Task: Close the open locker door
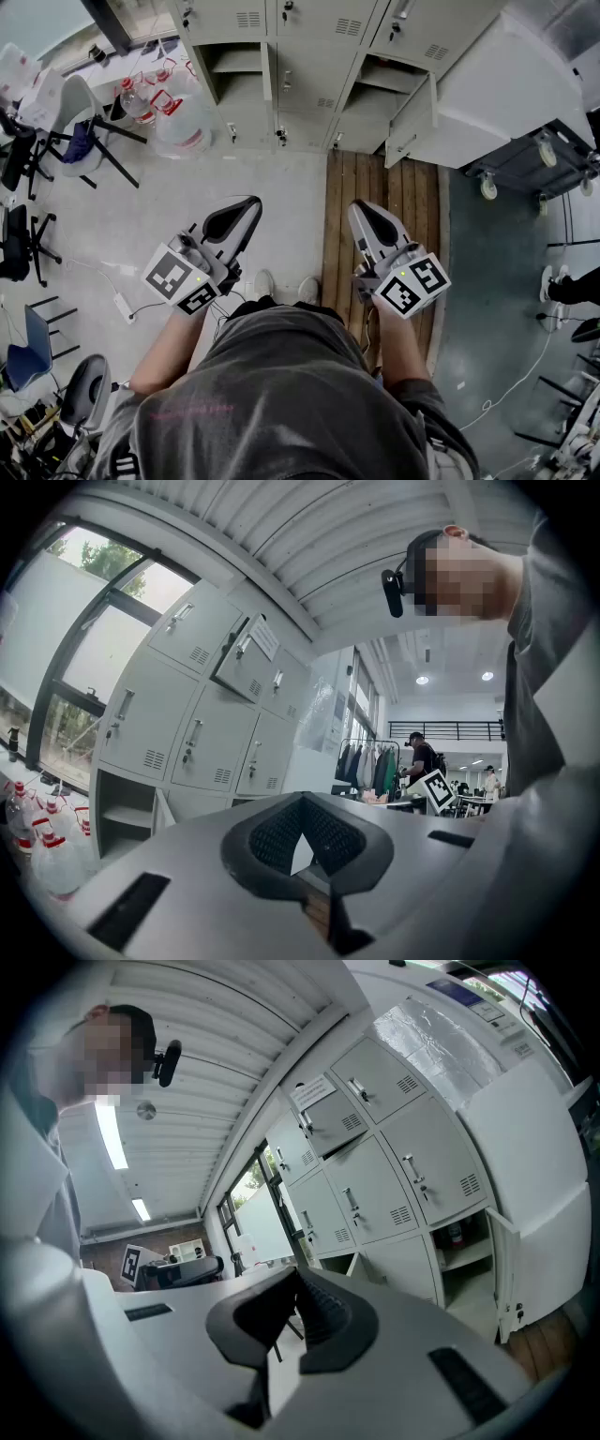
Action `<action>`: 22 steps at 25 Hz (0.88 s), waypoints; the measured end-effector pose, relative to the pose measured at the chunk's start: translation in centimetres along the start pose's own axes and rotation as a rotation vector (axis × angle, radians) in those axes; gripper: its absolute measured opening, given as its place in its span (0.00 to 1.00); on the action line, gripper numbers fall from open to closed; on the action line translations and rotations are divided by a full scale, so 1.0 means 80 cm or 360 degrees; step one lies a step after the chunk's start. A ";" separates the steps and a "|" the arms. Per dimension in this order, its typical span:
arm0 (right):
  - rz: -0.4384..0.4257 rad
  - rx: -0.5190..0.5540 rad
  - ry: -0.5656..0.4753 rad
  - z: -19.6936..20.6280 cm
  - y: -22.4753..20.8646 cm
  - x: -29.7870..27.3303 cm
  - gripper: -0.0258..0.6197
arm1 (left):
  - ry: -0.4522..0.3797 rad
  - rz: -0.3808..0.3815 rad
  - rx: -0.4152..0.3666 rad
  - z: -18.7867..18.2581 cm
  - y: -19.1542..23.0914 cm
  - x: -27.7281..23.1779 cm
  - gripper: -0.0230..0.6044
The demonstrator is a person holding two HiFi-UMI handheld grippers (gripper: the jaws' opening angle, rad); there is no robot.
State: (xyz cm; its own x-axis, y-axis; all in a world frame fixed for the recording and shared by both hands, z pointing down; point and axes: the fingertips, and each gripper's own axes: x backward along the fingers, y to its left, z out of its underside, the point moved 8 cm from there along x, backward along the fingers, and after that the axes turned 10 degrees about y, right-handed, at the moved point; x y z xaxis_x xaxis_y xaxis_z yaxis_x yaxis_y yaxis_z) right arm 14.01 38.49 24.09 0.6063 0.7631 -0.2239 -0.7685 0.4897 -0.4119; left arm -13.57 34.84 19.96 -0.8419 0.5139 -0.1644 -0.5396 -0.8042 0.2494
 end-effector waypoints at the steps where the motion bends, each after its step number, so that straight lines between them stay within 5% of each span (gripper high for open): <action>1: 0.0000 -0.0002 -0.0001 0.000 -0.001 0.000 0.07 | 0.0001 -0.0003 0.0001 0.000 0.000 -0.001 0.06; 22: -0.0043 -0.0032 -0.0016 0.001 -0.033 0.040 0.08 | -0.0008 -0.0061 0.0021 0.018 -0.049 -0.033 0.06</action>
State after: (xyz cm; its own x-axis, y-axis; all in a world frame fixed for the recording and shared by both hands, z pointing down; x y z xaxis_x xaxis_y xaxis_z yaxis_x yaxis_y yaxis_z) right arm 17.95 39.66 24.58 0.6248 0.7537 -0.2038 -0.7474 0.5019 -0.4354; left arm -9.26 37.09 20.82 -0.8205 0.5460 -0.1694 -0.5716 -0.7798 0.2555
